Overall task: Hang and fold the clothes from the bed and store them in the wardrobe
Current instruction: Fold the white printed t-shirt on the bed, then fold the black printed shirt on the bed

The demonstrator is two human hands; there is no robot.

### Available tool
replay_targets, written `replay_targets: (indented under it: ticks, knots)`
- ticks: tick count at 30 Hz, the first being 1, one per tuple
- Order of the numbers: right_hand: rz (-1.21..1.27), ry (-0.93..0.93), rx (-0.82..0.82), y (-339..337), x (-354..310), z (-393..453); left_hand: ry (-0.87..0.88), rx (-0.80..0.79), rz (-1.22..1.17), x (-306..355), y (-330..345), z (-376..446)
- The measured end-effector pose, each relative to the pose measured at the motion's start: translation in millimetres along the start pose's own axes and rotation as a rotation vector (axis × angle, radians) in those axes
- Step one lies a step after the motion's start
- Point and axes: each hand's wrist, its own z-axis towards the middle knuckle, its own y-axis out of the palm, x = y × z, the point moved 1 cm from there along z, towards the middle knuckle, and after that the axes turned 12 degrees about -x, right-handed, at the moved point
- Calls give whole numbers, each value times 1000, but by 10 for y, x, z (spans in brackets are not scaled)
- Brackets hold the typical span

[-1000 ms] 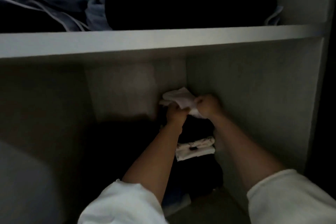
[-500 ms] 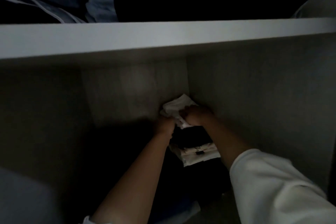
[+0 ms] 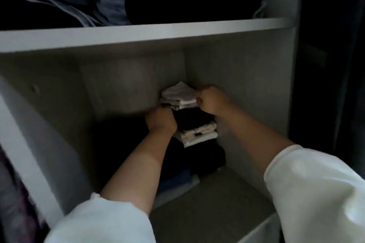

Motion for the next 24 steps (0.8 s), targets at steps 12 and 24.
replay_targets:
  ticks: [12, 24]
  knots:
    - [41, -278, 54, -627, 316, -2374, 208, -77, 216, 534, -202, -1472]
    - [142, 235, -140, -857, 2025, -4722, 583, -13, 22, 2596, -61, -3047]
